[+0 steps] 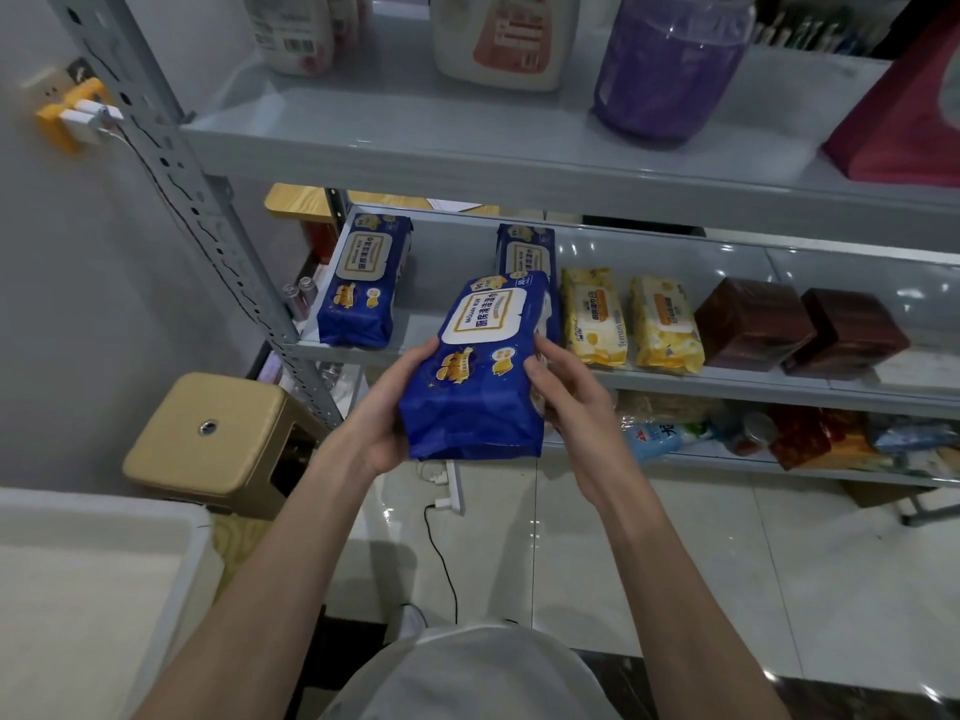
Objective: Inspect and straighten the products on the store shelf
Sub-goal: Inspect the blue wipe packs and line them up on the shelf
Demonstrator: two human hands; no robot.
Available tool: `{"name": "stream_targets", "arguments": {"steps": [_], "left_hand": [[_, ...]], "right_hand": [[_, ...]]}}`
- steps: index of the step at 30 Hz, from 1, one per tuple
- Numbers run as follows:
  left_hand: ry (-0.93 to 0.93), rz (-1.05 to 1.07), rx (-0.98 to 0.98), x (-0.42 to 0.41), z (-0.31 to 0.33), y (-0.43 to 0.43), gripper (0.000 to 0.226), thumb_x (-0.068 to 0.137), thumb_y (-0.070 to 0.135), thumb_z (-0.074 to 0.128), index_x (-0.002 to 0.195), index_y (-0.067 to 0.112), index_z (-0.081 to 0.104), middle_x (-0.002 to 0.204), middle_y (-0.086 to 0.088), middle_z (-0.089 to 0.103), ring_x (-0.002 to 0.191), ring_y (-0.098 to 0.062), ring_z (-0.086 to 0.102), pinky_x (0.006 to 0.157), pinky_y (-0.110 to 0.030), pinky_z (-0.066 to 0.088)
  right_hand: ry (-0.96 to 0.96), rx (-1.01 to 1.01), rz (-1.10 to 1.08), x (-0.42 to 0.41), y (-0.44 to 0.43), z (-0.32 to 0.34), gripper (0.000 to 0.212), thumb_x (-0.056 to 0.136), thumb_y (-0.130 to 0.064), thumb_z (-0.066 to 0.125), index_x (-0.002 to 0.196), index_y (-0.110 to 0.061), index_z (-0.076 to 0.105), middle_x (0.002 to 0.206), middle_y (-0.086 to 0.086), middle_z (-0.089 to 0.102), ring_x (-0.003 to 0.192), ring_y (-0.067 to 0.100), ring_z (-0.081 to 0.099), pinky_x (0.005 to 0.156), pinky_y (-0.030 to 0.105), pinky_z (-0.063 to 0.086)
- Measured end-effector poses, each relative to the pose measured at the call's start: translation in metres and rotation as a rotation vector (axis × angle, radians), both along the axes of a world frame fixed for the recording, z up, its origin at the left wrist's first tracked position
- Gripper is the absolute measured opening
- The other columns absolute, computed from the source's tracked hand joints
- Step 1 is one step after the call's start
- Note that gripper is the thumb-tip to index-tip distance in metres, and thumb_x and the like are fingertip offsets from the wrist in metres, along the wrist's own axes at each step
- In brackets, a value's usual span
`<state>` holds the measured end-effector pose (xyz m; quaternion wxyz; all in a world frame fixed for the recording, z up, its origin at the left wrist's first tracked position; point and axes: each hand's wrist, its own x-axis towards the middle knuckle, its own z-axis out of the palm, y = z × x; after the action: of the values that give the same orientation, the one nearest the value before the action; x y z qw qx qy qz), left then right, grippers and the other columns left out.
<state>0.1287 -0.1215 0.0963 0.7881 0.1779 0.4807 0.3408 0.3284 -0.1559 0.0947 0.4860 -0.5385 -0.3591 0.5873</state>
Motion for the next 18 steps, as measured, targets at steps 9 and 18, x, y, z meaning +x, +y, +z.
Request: {"name": "stream_targets", "arguments": {"steps": [9,18], "left_hand": [[0.237,-0.009,0.280,0.005,-0.002,0.006,0.056,0.087,0.032,0.075,0.138,0.038,0.051,0.124,-0.003,0.068,0.099,-0.022,0.075,0.079,-0.041,0.062],[0.390,-0.050,0.530,0.018,-0.011,-0.009,0.077,0.074,0.032,0.087,0.141,0.033,0.049,0.126,0.008,0.066,0.113,-0.013,0.068,0.087,-0.038,0.062]], "right_hand": [[-0.071,-0.131,0.025,0.008,0.006,-0.005,0.037,0.084,-0.055,0.067,0.115,-0.035,0.066,0.114,-0.005,0.077,0.102,0.009,0.075,0.091,0.035,0.058],[-0.095,-0.103,-0.062,-0.001,0.014,-0.007,0.084,0.064,-0.056,0.083,0.138,-0.034,0.049,0.124,-0.004,0.072,0.107,0.014,0.074,0.082,0.036,0.063]]}}
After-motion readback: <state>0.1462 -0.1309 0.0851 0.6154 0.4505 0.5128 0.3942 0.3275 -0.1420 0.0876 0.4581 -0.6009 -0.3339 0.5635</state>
